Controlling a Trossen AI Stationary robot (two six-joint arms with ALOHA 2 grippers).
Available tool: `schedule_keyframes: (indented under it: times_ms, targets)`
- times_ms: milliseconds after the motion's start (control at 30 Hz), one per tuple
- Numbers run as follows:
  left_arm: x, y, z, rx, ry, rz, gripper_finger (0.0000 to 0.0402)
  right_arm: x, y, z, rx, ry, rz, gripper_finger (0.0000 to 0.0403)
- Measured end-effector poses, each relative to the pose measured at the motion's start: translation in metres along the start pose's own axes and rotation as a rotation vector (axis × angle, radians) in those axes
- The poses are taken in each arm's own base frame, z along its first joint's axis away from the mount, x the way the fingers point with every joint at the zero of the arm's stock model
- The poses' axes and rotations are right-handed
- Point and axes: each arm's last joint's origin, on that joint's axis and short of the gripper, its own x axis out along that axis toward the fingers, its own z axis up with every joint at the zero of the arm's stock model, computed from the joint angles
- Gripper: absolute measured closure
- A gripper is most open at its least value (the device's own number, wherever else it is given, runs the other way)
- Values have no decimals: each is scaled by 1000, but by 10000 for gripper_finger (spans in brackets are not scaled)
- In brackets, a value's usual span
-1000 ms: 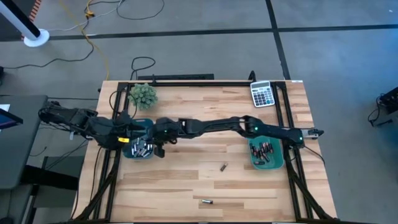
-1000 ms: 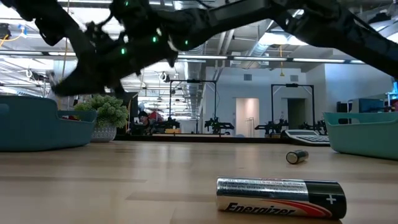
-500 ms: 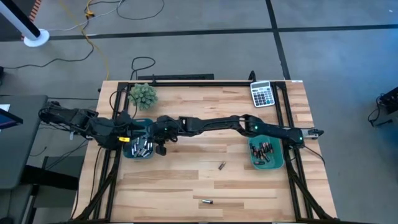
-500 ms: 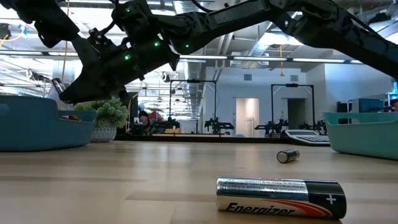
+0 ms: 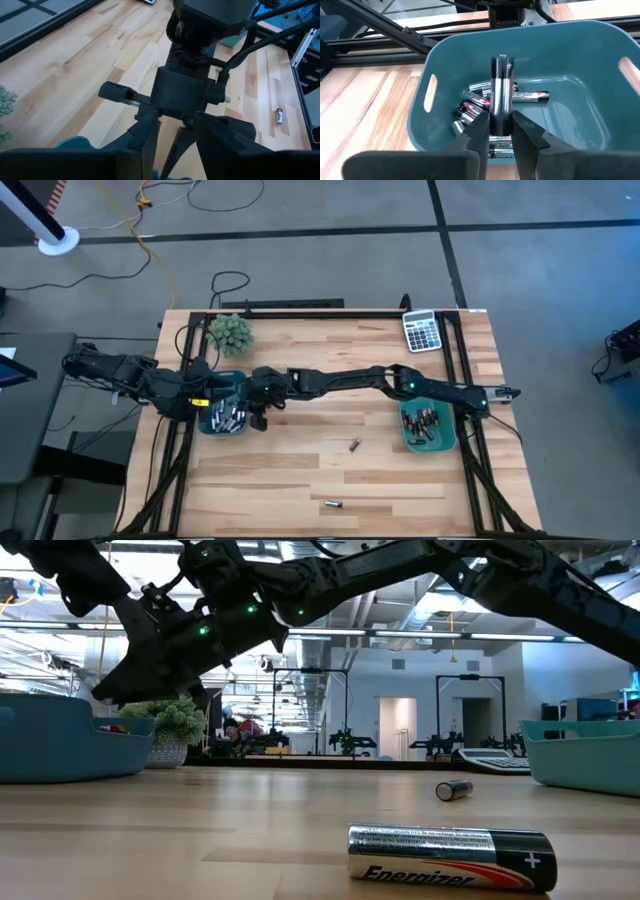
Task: Sort batteries
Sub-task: Put the silver battery into the blue bin
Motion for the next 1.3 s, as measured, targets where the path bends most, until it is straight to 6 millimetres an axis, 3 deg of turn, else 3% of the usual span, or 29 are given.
schedule_keyframes:
  times_ms: [333, 500, 600, 767, 967, 1133, 1300]
  targets:
    - [0, 0, 0, 2, 3, 1, 278, 0, -2, 1, 9, -3, 3, 231]
    - [0, 1, -2, 12, 18, 11, 278, -8, -3, 7, 15, 10, -1, 215]
    - [0, 2, -3, 17, 26, 17, 278, -28, -6, 24, 54, 48, -16, 217]
    - [4, -1, -3, 23, 48, 4, 278, -76, -17, 48, 297, 181, -79, 230]
    - [25, -14, -7, 88, 164, 30, 278, -132, -24, 41, 592, 539, -241, 237]
    - [45, -25, -14, 101, 272, 57, 278, -157, -1, 17, 617, 839, -559, 238]
    - [59, -33, -21, 66, 382, 46, 278, -158, 40, 4, 592, 938, -670, 236]
